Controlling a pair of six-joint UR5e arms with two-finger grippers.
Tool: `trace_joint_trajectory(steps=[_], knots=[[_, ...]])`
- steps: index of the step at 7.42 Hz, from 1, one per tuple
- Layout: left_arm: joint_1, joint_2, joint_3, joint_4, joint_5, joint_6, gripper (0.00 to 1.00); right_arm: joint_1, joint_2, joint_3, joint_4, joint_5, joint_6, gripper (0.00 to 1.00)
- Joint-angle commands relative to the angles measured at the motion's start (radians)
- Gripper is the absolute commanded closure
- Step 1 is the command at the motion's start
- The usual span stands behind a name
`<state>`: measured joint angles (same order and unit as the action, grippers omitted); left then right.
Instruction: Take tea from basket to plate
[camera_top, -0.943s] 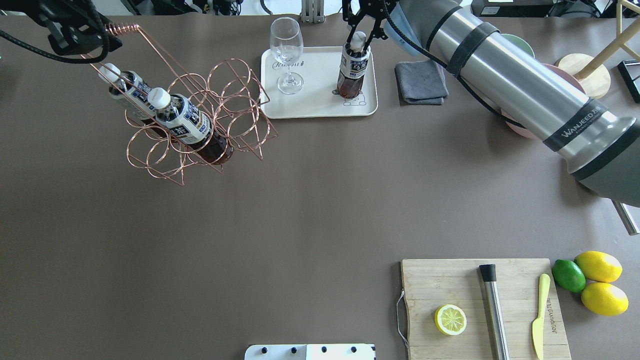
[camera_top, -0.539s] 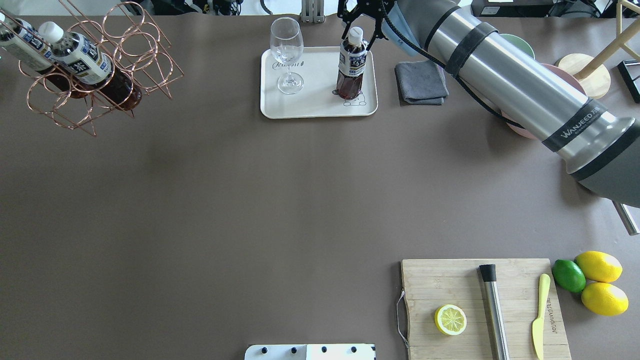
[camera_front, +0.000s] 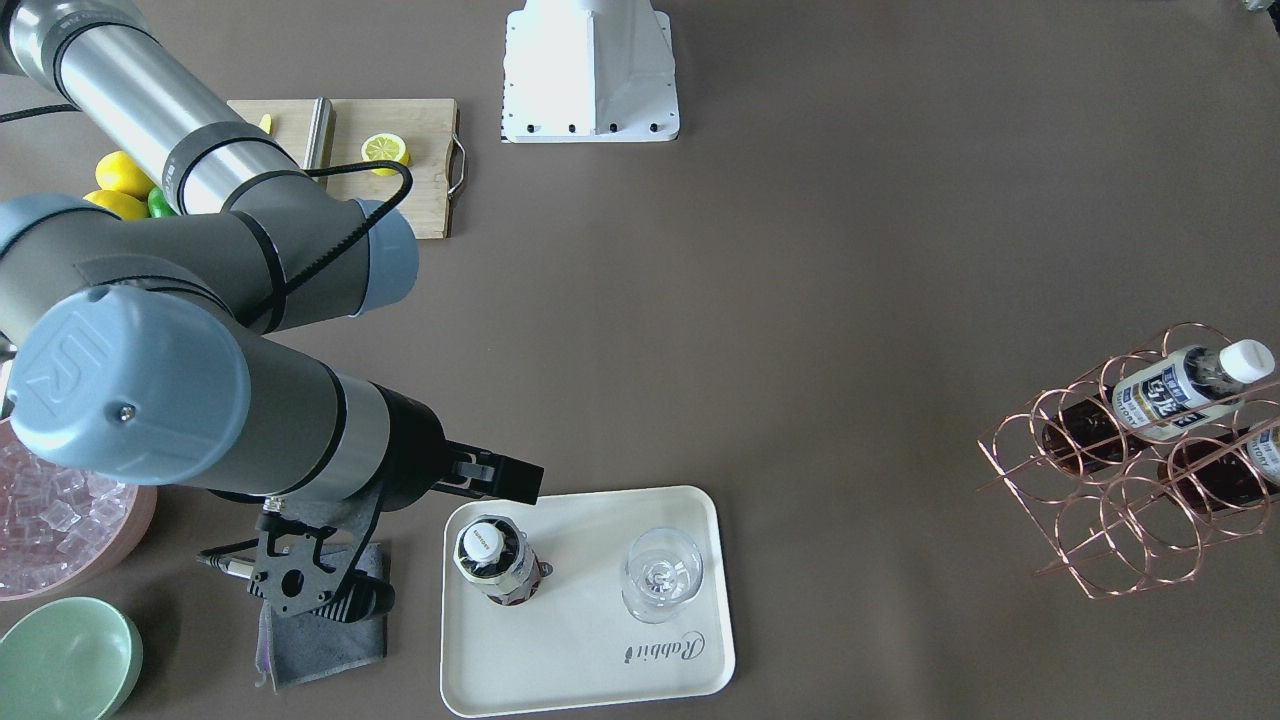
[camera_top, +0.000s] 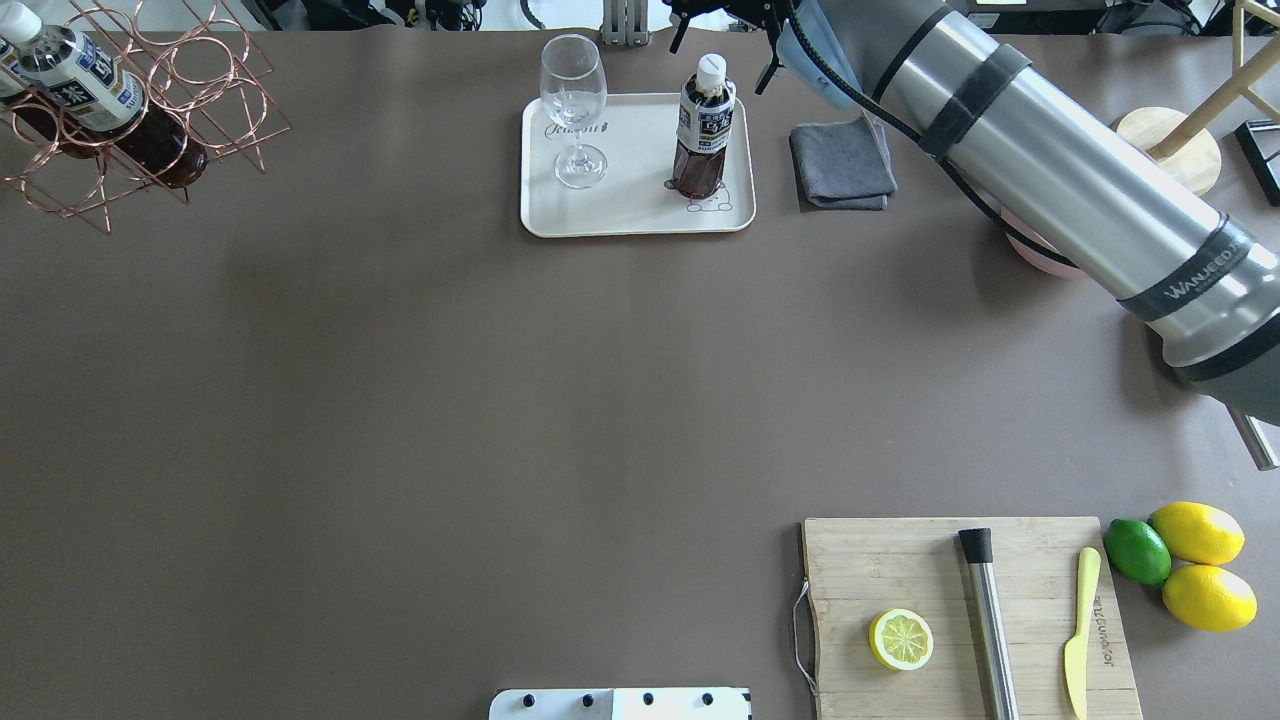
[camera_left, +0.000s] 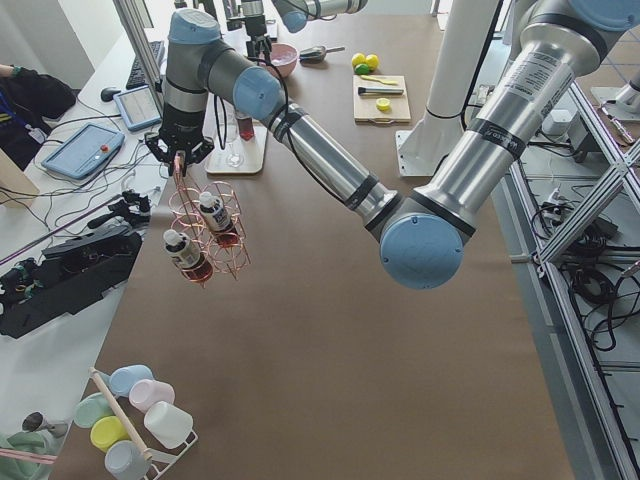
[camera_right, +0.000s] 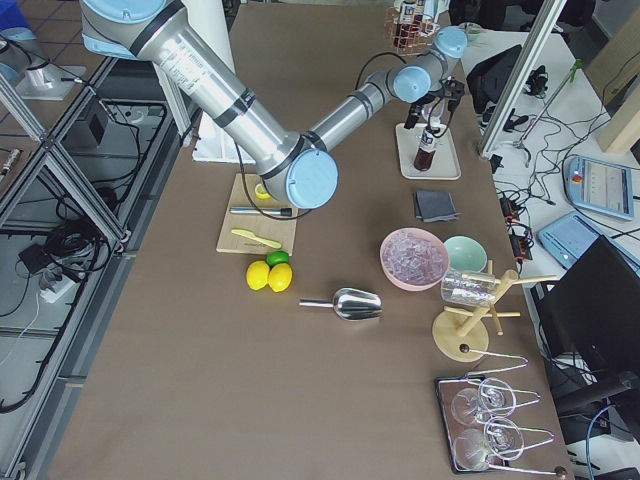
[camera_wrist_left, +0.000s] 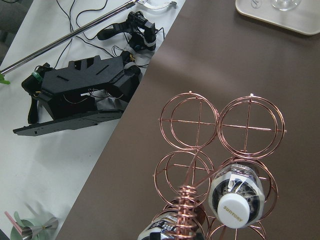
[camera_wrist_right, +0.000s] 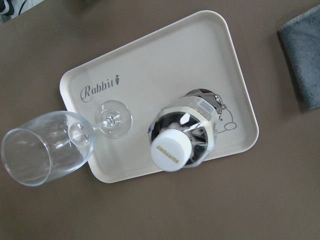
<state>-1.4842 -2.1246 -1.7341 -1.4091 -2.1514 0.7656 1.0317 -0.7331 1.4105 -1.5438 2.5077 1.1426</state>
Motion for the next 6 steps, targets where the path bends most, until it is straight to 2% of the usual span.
trace_joint_trajectory(steps=[1, 3, 5, 6], knots=[[0.001, 0.006, 0.111, -0.161, 0.056, 0.171, 1.0, 0.046, -0.368, 0.32, -0.03, -0.03, -0.143, 0.0], [0.013, -0.006, 0.22, -0.293, 0.07, 0.205, 1.0, 0.069, -0.677, 0.537, -0.077, -0.152, -0.394, 0.0], [0.025, -0.008, 0.322, -0.46, 0.077, 0.215, 1.0, 0.216, -0.939, 0.55, -0.085, -0.202, -0.817, 0.0], [0.034, -0.009, 0.353, -0.509, 0.079, 0.215, 1.0, 0.3, -1.022, 0.524, -0.085, -0.219, -0.956, 0.0]])
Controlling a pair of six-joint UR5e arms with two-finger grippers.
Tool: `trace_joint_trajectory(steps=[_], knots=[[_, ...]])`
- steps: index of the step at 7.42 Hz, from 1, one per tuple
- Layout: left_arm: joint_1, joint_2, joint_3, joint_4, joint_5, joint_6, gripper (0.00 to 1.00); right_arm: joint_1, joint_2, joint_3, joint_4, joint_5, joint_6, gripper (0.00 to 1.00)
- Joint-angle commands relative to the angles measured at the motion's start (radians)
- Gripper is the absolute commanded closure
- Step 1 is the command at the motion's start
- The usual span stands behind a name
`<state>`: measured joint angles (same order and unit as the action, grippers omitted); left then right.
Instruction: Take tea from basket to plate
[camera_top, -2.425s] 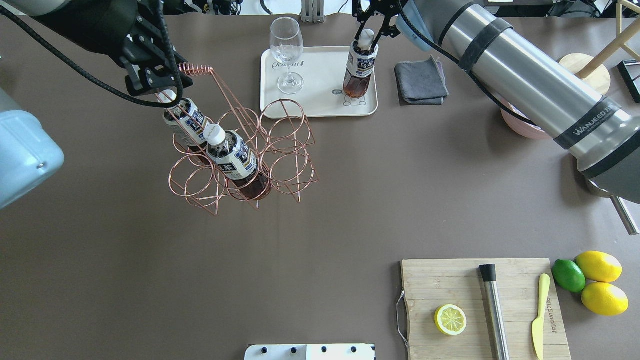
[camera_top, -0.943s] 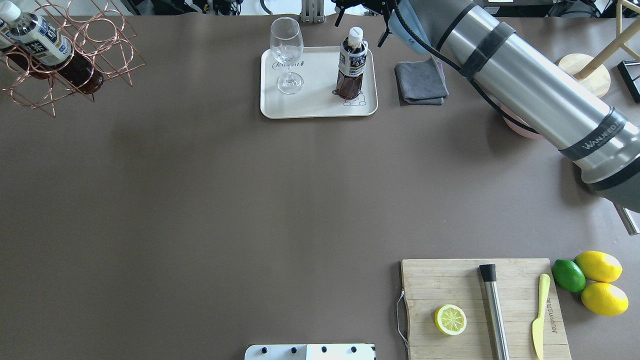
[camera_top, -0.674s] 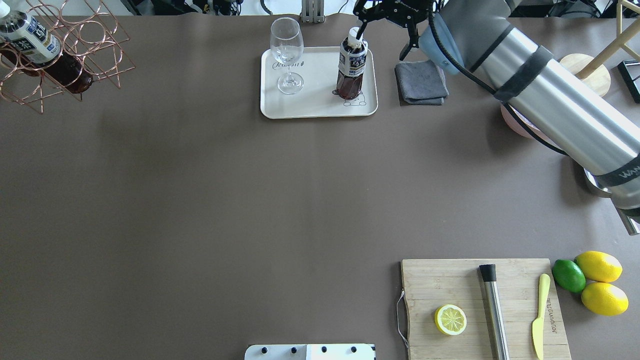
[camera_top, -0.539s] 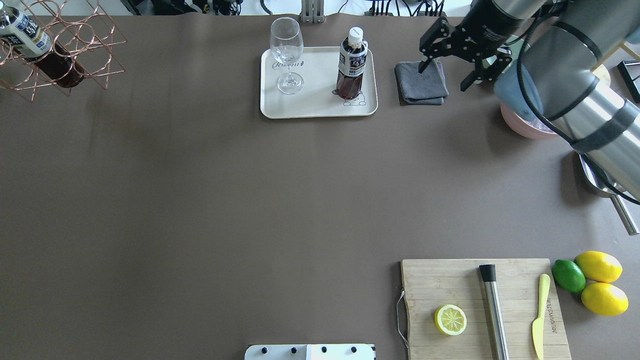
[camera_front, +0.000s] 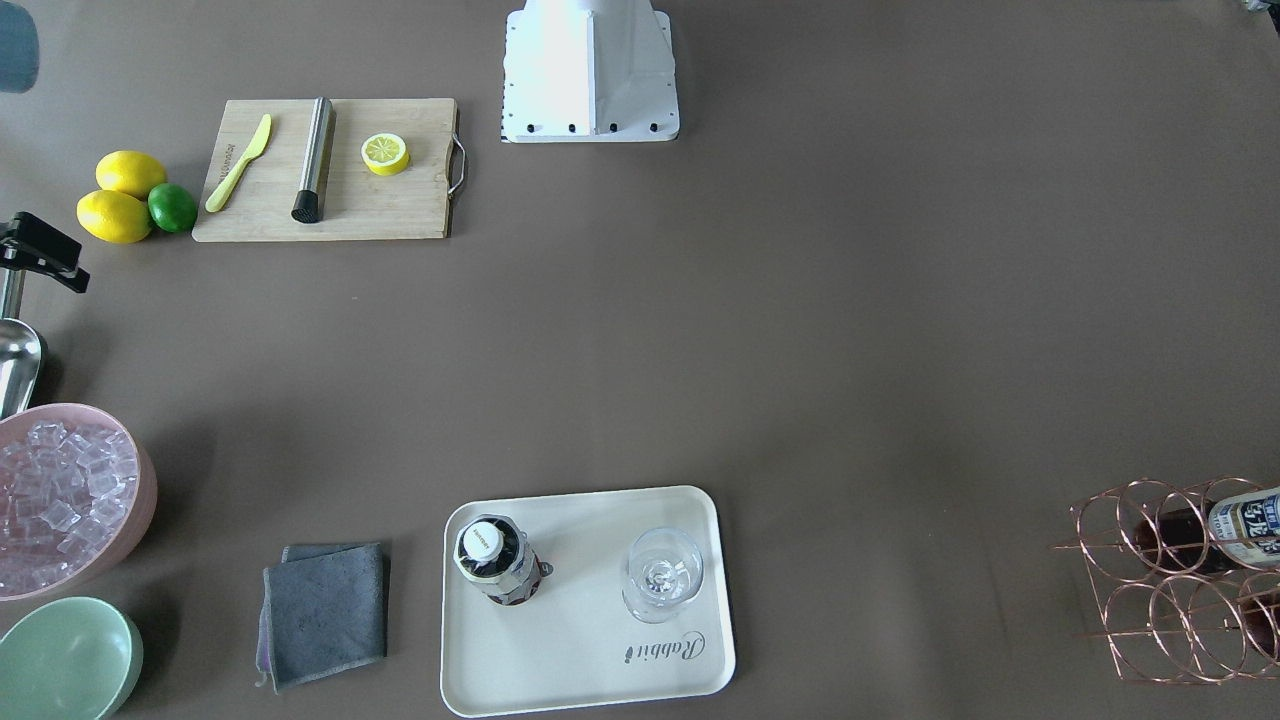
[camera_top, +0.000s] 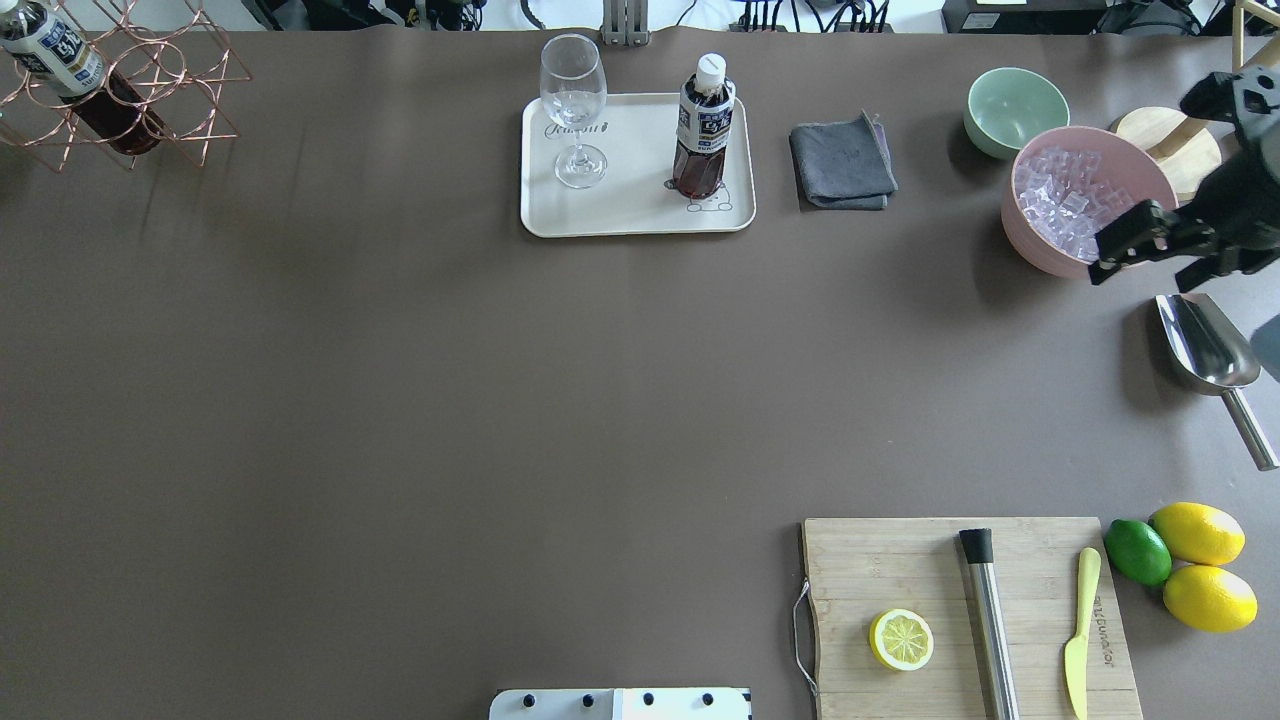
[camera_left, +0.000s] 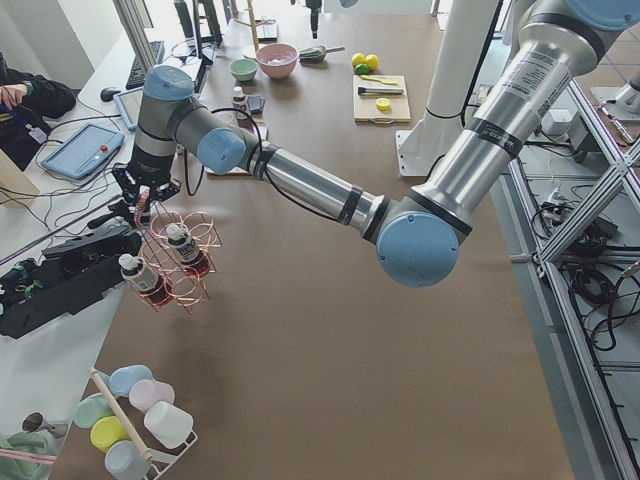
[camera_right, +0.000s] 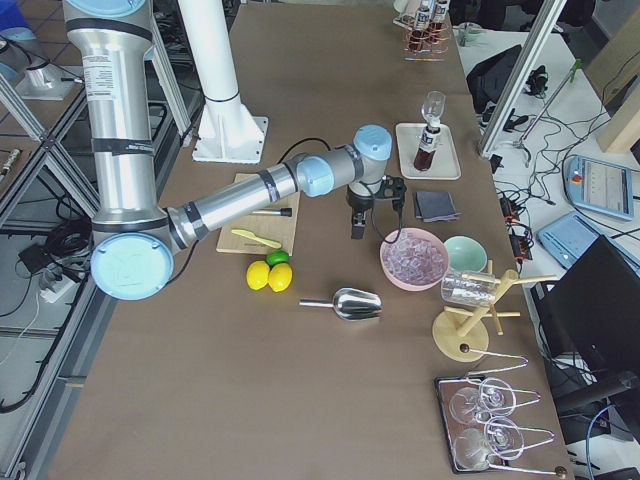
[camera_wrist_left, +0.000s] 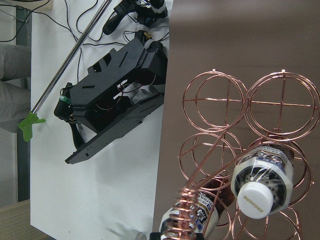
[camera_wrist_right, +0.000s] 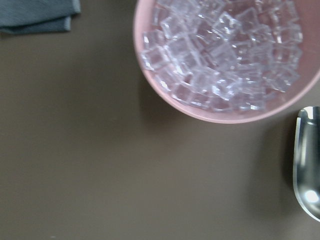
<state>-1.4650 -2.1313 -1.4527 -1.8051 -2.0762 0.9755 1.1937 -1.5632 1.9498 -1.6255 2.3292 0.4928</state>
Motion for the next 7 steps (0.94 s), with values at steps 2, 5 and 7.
trace_joint_trajectory(steps=[2, 5, 7], knots=[[0.038, -0.015, 0.091, -0.131, 0.037, 0.005, 1.0, 0.266, -0.282, -0.096, 0.004, -0.033, -0.42, 0.0], [0.044, -0.007, 0.094, -0.135, 0.039, 0.0, 1.0, 0.381, -0.262, -0.167, 0.004, -0.011, -0.484, 0.0], [0.057, -0.005, 0.106, -0.135, 0.039, -0.003, 1.0, 0.444, -0.264, -0.166, 0.004, -0.014, -0.485, 0.0]])
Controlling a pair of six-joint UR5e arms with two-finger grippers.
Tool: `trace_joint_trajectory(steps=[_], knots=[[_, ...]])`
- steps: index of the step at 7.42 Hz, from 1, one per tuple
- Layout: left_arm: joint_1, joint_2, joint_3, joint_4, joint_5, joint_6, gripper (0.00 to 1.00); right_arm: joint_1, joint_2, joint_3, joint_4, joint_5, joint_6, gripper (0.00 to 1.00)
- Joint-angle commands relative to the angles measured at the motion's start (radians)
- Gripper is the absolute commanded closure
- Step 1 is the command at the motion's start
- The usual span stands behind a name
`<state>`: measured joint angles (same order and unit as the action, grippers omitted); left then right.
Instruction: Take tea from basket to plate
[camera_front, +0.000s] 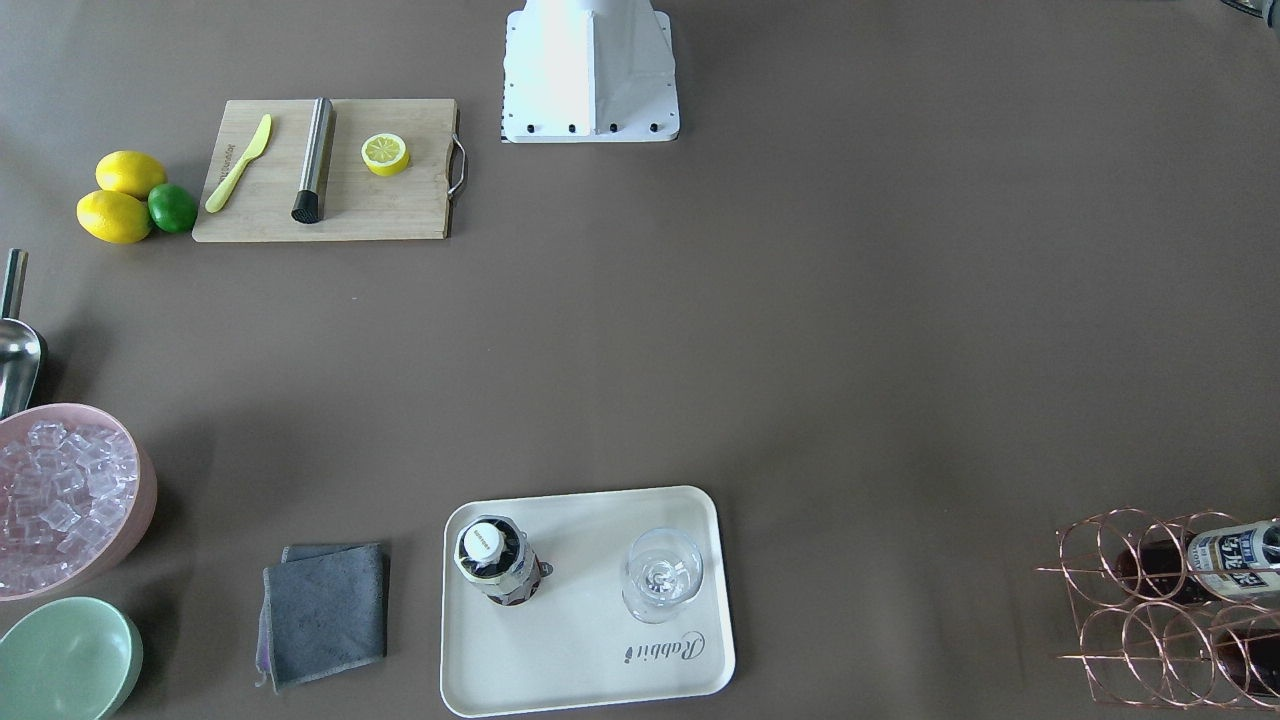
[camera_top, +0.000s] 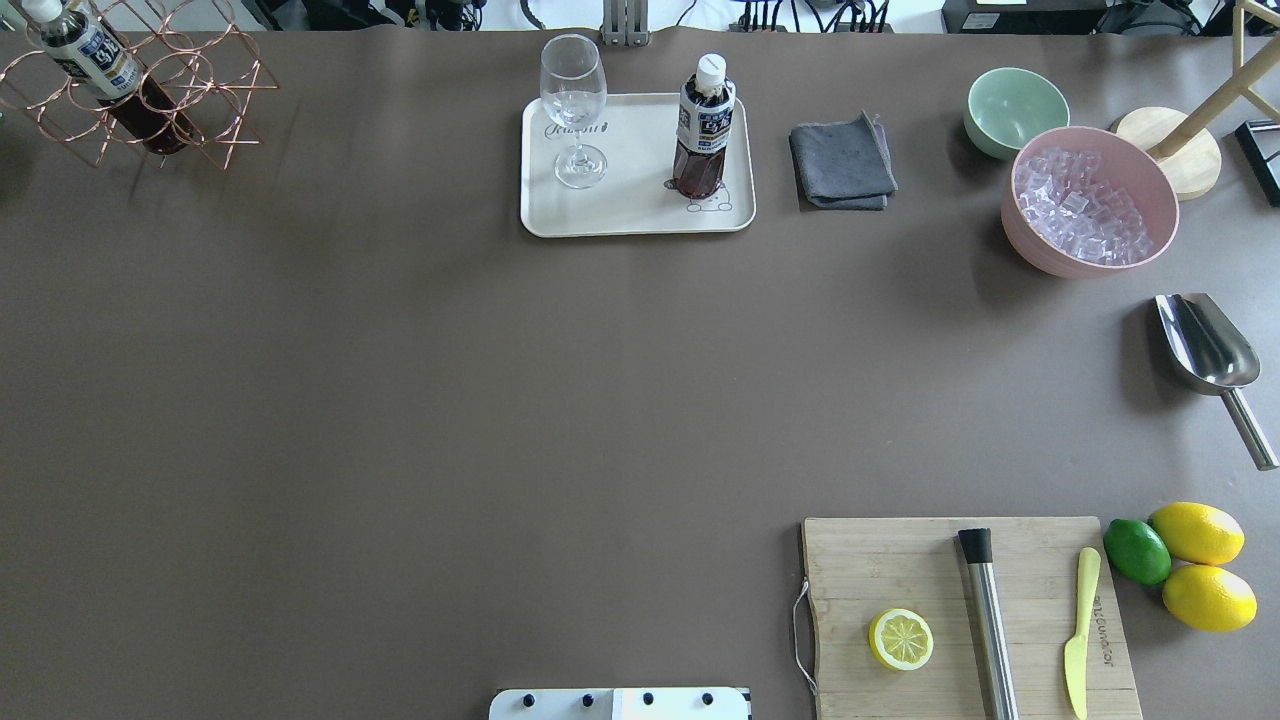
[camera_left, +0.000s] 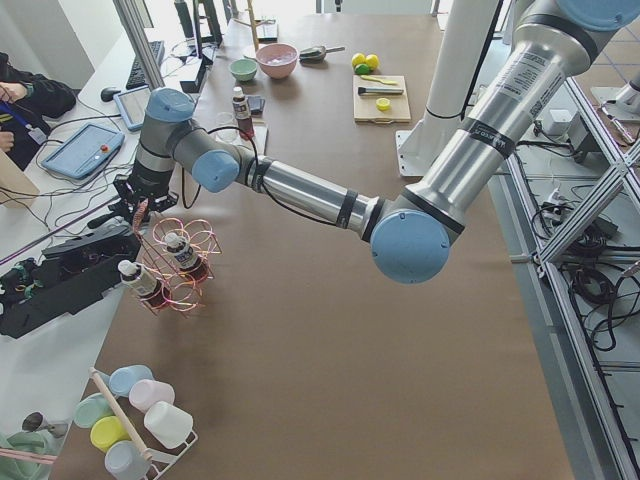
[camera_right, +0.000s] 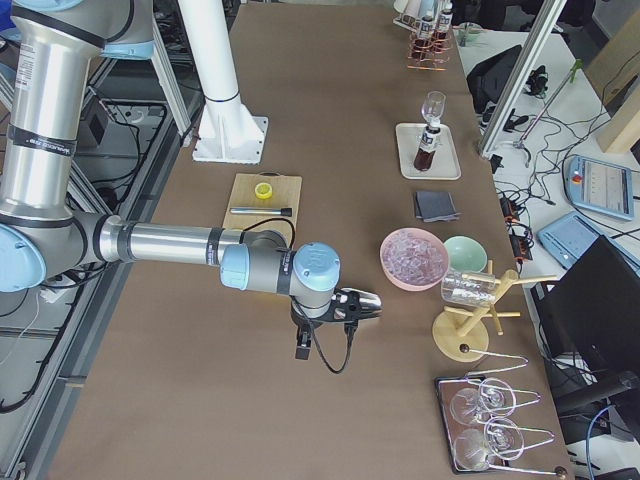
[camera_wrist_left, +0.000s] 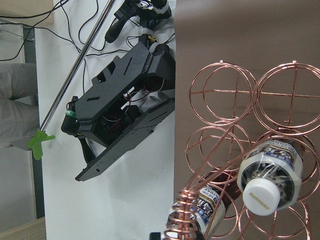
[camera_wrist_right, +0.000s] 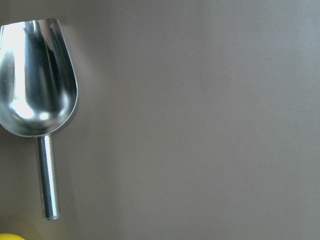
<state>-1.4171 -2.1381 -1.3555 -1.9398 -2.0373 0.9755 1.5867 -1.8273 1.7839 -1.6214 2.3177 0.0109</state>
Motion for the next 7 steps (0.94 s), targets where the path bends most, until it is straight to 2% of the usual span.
trace_joint_trajectory(steps=[1, 2, 3, 4, 5, 7], knots=[[0.017, 0.003, 0.012, -0.001, 0.0, -0.004, 1.0, 0.062, -0.001, 0.0, 0.0, -0.004, -0.003, 0.0], [0.017, 0.003, 0.019, -0.002, 0.0, -0.006, 1.0, 0.062, -0.003, -0.003, 0.0, -0.004, -0.005, 0.0], [0.017, 0.003, 0.03, -0.004, 0.002, -0.006, 0.96, 0.062, -0.004, -0.004, 0.0, -0.004, -0.005, 0.0], [0.017, 0.003, 0.032, -0.008, 0.015, -0.008, 0.19, 0.062, -0.006, -0.004, 0.0, -0.004, -0.005, 0.0], [0.017, 0.004, 0.032, -0.01, 0.016, -0.012, 0.03, 0.062, -0.007, -0.004, 0.0, -0.004, -0.005, 0.0], [0.017, 0.012, 0.03, -0.01, 0.014, -0.012, 0.02, 0.062, -0.009, -0.009, 0.0, -0.006, -0.005, 0.0]])
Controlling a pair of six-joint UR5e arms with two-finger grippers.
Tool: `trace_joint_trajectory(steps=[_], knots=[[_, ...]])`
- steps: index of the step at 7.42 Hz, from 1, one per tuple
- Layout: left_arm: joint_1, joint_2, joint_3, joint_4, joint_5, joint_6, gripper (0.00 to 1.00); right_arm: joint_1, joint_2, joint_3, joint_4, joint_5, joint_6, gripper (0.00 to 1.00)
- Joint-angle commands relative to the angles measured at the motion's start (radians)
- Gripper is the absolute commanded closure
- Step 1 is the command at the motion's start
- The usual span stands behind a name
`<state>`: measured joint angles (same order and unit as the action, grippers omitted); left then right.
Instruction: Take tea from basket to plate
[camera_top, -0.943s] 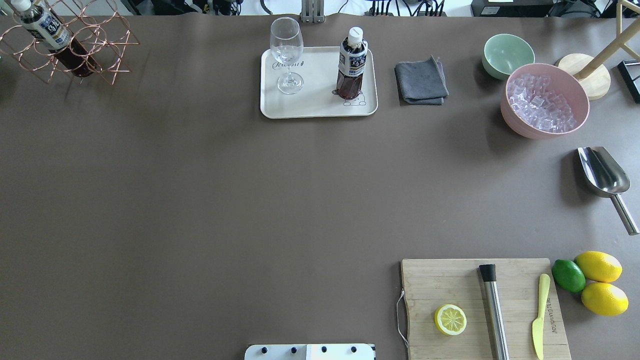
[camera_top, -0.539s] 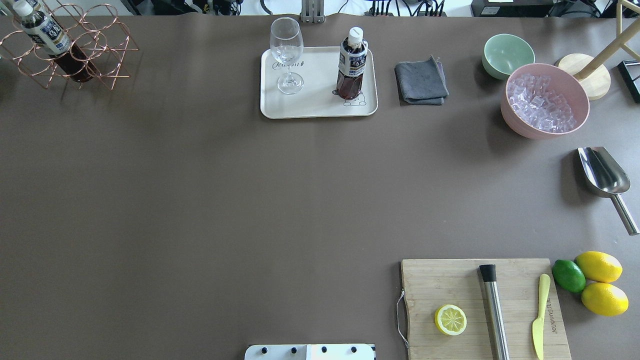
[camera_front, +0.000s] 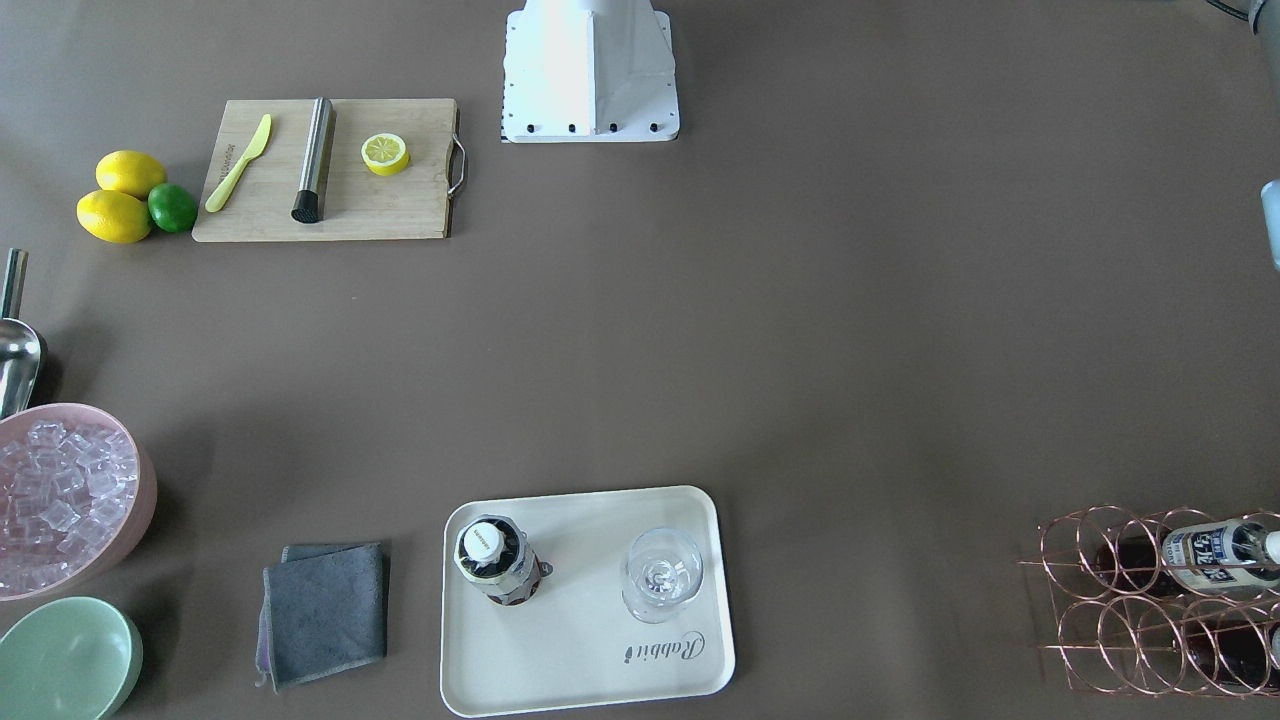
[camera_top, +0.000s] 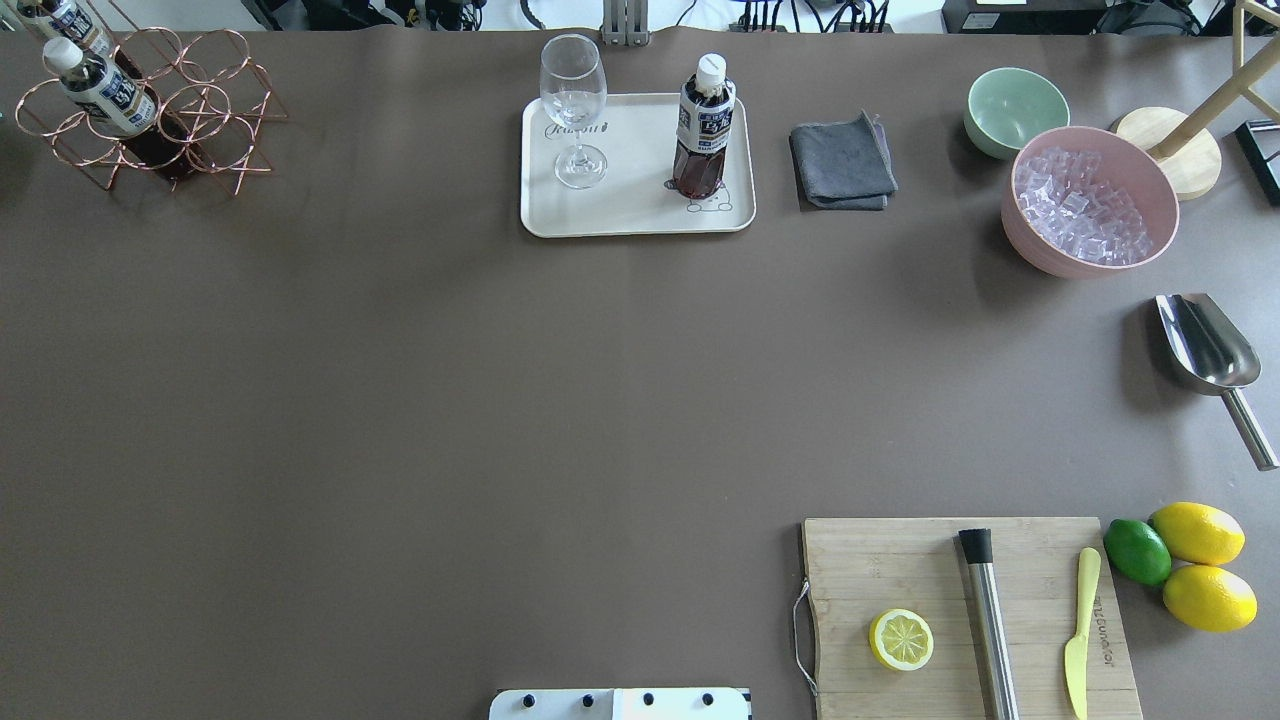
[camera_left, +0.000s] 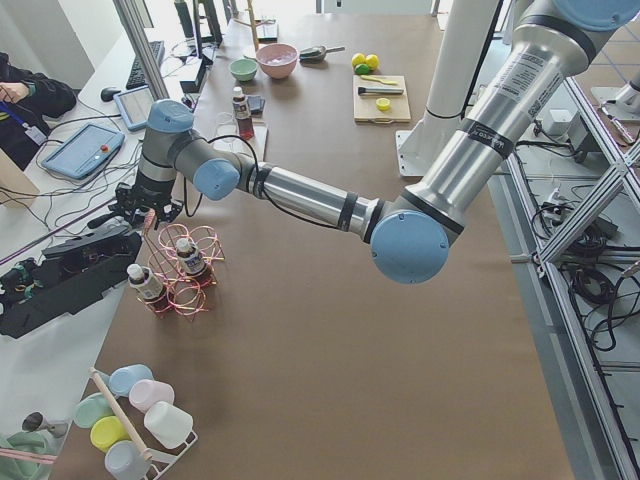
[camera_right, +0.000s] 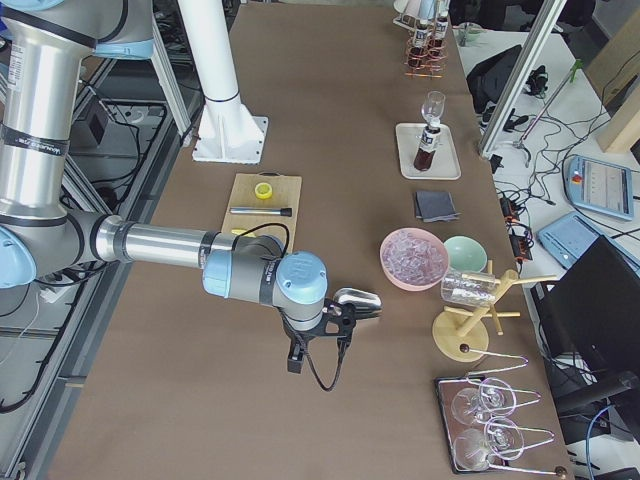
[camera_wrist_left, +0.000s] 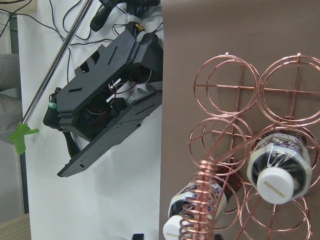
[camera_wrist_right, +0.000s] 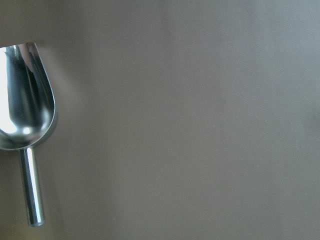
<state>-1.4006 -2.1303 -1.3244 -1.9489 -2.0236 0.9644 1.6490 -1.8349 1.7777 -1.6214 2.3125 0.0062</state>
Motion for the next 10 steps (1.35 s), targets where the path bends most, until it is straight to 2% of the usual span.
trace_joint_trajectory(steps=[1, 3, 5, 6, 7, 8, 9, 10], knots=[[0.0, 0.01, -0.007, -0.001, 0.0, 0.0, 0.02, 0.0, 0.0, -0.003, 0.0, -0.001, 0.001, 0.0], [-0.012, 0.021, -0.047, 0.002, -0.012, 0.004, 0.02, 0.0, -0.001, -0.003, 0.0, -0.002, 0.0, 0.0], [-0.043, 0.136, -0.232, 0.051, -0.062, -0.001, 0.02, 0.0, 0.002, -0.003, 0.0, -0.002, 0.001, 0.0], [-0.069, 0.18, -0.334, 0.136, -0.119, -0.041, 0.02, 0.0, 0.003, -0.003, 0.0, -0.008, 0.001, 0.0], [-0.092, 0.246, -0.417, 0.183, -0.174, -0.179, 0.02, 0.0, 0.003, -0.003, 0.0, -0.01, 0.001, 0.0], [-0.094, 0.294, -0.455, 0.171, -0.205, -0.375, 0.02, 0.0, 0.002, -0.001, 0.0, -0.01, 0.0, 0.0], [-0.094, 0.306, -0.452, 0.171, -0.251, -0.536, 0.02, 0.0, 0.005, -0.003, 0.0, -0.01, 0.001, 0.0], [-0.094, 0.32, -0.455, 0.171, -0.259, -0.752, 0.02, 0.0, 0.005, -0.003, 0.0, -0.01, 0.001, 0.0]])
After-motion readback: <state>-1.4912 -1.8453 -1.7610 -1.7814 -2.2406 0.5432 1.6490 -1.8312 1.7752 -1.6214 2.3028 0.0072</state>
